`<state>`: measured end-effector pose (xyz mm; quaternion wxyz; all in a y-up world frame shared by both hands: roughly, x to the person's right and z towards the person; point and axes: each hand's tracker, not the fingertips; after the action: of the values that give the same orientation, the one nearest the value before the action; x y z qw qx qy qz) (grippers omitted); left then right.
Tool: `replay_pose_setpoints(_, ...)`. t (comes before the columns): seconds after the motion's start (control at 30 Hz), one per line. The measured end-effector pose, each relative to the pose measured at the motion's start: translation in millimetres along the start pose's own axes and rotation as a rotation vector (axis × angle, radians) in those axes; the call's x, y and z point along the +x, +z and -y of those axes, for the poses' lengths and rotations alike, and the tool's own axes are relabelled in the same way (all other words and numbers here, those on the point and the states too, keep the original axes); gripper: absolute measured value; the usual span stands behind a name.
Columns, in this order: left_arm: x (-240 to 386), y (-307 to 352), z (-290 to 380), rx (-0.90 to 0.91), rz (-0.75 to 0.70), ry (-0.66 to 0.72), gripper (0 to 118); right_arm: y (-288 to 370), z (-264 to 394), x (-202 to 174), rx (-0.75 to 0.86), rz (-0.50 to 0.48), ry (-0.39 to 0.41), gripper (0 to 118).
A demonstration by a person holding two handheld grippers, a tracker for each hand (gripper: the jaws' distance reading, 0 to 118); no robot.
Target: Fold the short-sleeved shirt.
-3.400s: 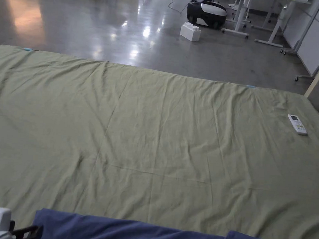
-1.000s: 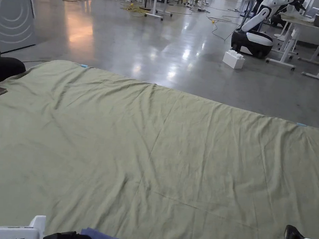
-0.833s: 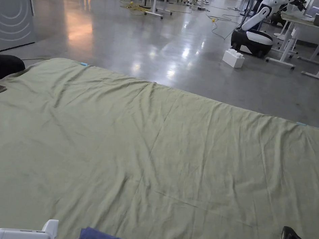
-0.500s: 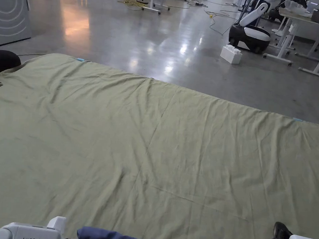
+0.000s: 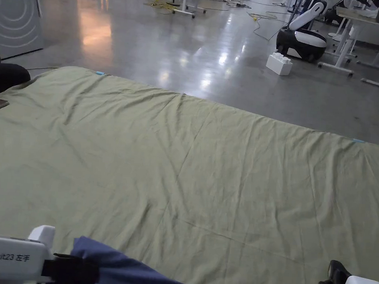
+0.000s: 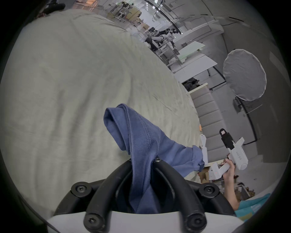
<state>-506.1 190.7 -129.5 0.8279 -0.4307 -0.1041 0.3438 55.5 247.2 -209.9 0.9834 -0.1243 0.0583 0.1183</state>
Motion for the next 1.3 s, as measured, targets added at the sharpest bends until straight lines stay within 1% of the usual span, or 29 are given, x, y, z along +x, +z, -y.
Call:
replay_pose_setpoints(0.1,0.0,21.1,-4.3,0.012,-0.114,-0.052,11,-0.6,-0.3,-0.4,0.002,-0.004,-0.003,0)
replay_pose_setpoints(0.17,2.7,32.6,-7.1,0.017,-0.181,-0.058,11,-1.5,0.3,-0.7,0.002,-0.008,-0.004,0)
replay_pose_setpoints(0.2,21.9,36.3,0.8,0.015,-0.206,-0.054,11,-1.7,0.6,-1.0,0.005,-0.009,-0.005,0)
replay_pose_setpoints(0.23,28.5,38.4,2.1,0.013,-0.251,-0.076,11,-1.8,0.9,-1.3,0.005,-0.013,-0.006,0)
replay_pose_setpoints(0.3,47.4,37.8,8.5,-0.002,-0.290,-0.115,11,-2.0,1.9,-2.4,0.005,-0.017,-0.012,0)
replay_pose_setpoints(0.4,79.7,34.5,19.6,0.002,-0.263,-0.120,11,-2.4,3.2,-3.0,0.003,-0.023,-0.021,0)
replay_pose_setpoints(0.53,119.7,25.8,30.3,0.011,-0.102,-0.089,11,-1.6,4.5,-3.2,0.002,-0.026,-0.023,0)
replay_pose_setpoints(0.63,147.7,7.1,38.1,-0.008,-0.022,-0.081,10,-1.4,7.5,-1.3,0.000,-0.024,-0.025,0)
replay_pose_setpoints(0.67,157.7,-0.1,41.7,-0.007,-0.040,-0.087,11,-1.4,8.5,-0.5,-0.003,-0.023,-0.027,0)
replay_pose_setpoints(0.8,176.6,-47.2,48.1,-0.040,-0.036,-0.107,11,-0.4,12.9,3.3,-0.017,-0.016,-0.039,0)
replay_pose_setpoints(0.93,187.0,-108.4,60.0,-0.121,-0.081,-0.104,11,1.1,17.3,8.0,-0.025,-0.007,-0.045,0)
replay_pose_setpoints(1.0,198.6,-137.4,72.2,-0.168,-0.137,-0.160,11,2.1,19.3,10.5,-0.028,-0.001,-0.044,0)
replay_pose_setpoints(1.1,198.8,-172.1,84.0,-0.245,-0.200,-0.175,11,3.8,21.0,14.3,-0.034,0.008,-0.045,0)
replay_pose_setpoints(1.2,197.2,-193.3,94.7,-0.264,-0.231,-0.163,11,5.5,22.9,17.4,-0.038,0.018,-0.046,0)
replay_pose_setpoints(1.3,195.3,-198.0,98.9,-0.263,-0.248,-0.131,11,5.4,24.5,18.4,-0.045,0.022,-0.047,0)
